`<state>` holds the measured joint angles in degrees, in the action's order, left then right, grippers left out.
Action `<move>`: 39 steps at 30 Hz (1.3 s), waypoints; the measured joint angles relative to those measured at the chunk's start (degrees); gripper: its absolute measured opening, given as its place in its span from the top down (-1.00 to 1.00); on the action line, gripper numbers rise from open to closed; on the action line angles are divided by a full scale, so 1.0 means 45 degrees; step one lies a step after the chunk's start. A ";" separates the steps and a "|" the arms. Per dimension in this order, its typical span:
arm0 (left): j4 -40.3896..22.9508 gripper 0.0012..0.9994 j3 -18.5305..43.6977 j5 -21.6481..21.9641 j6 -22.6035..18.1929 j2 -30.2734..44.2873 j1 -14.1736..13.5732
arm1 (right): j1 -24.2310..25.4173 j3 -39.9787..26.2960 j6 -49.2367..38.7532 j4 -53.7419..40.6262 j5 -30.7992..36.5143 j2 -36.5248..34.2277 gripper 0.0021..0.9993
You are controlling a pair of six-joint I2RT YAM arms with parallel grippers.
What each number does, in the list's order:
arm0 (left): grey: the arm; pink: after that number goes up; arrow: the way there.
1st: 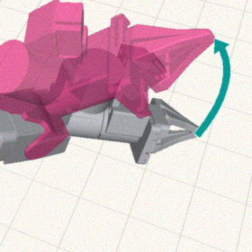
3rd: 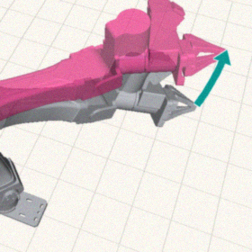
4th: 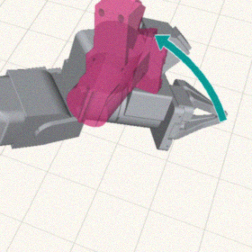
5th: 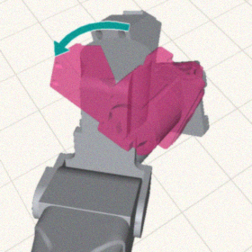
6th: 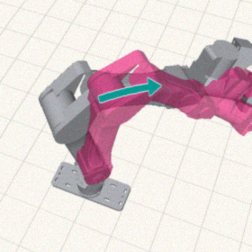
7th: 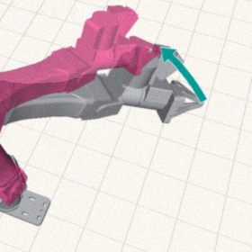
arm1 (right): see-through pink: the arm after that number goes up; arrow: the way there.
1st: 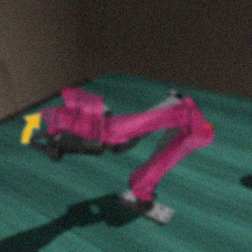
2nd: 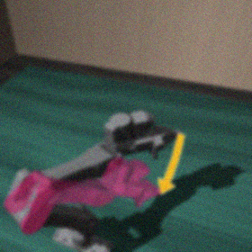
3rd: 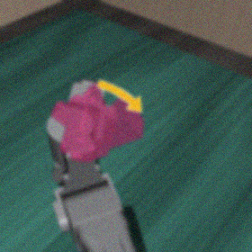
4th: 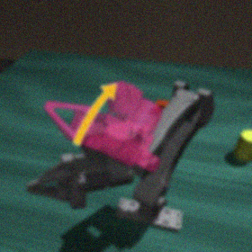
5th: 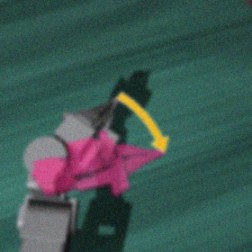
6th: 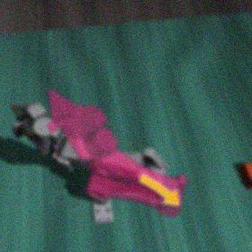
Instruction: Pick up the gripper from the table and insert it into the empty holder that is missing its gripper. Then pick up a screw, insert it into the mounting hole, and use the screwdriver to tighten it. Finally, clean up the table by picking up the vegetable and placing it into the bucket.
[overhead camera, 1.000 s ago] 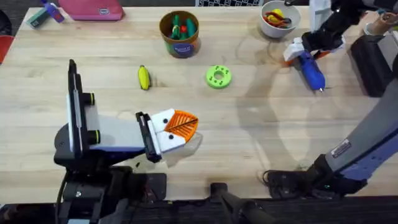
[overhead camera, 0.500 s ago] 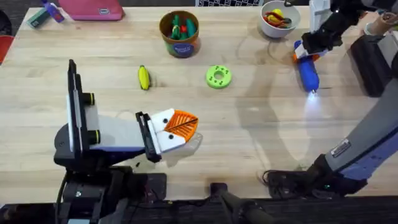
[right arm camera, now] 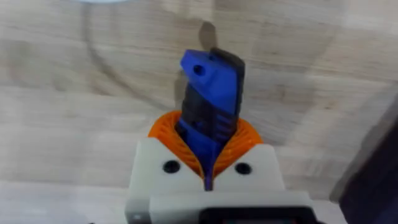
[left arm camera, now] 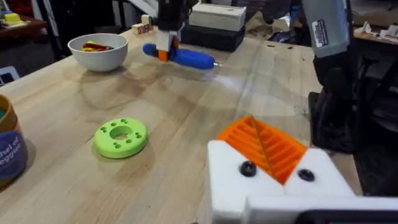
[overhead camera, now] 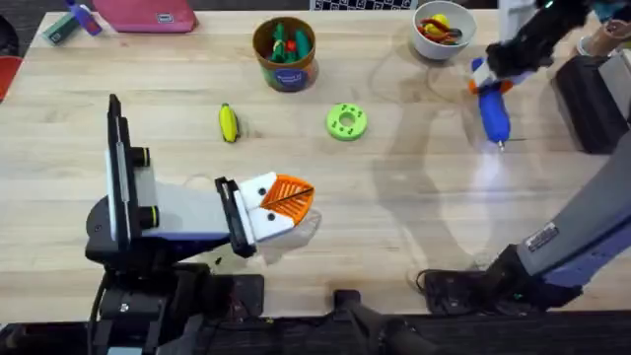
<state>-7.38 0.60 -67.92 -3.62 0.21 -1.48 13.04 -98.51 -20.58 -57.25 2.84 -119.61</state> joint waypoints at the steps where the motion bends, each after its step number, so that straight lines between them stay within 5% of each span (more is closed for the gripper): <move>1: 0.0003 0.99 0.0000 -0.0005 0.0000 0.0000 0.0000 | 0.0000 -0.0155 0.0025 -0.0171 -0.0134 0.0293 0.96; 14: 0.0000 0.99 0.0000 0.0000 0.0000 0.0000 0.0000 | -0.0369 -0.1362 0.1037 -0.0919 -0.2705 0.5768 0.96; 29: 0.0000 0.99 0.0000 -0.0005 0.0000 0.0000 0.0000 | -0.4248 -0.1278 0.3521 0.0725 -0.5185 0.9250 0.96; 39: 0.0004 0.99 0.0000 0.0000 0.0000 0.0000 0.0000 | -0.6094 0.2844 0.5034 0.5791 -0.5400 1.1795 0.96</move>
<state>-7.36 0.60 -67.92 -3.62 0.21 -1.48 -14.39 -85.71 2.08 -31.19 -21.46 -66.53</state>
